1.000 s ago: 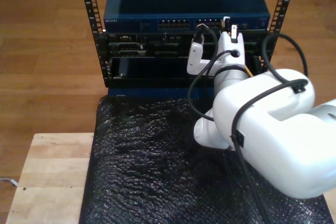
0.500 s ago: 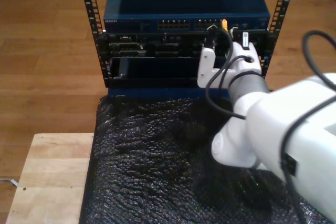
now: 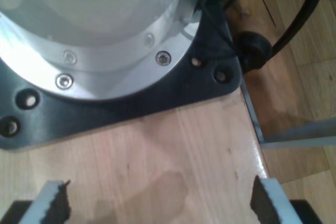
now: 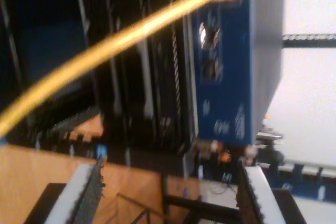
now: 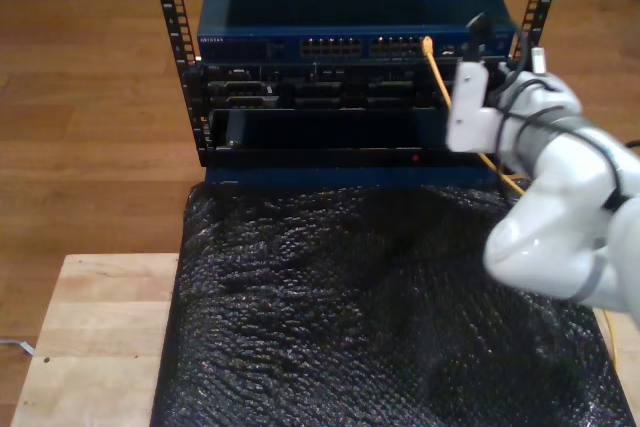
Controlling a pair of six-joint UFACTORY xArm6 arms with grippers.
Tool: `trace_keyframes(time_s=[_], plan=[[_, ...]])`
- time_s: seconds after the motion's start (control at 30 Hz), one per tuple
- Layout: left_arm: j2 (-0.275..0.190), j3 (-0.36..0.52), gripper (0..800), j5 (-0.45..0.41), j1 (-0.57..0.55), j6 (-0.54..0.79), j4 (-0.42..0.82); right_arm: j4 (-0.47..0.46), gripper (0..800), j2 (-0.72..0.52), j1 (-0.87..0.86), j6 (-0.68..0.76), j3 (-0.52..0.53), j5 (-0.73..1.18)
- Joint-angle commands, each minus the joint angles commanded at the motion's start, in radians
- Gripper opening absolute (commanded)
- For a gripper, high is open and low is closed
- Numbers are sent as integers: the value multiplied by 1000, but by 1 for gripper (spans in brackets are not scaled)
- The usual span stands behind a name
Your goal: Grab the cable and plug it in
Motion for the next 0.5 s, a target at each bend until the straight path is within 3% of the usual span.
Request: trace_keyframes(time_s=[0.23, 0.5], plan=[[0, 0, 800, 0, 0, 0, 0, -133, 621, -104, -215, -77, -6, 348], [0, 0, 800, 0, 0, 0, 0, -322, 716, -158, -382, -81, -9, 526]])
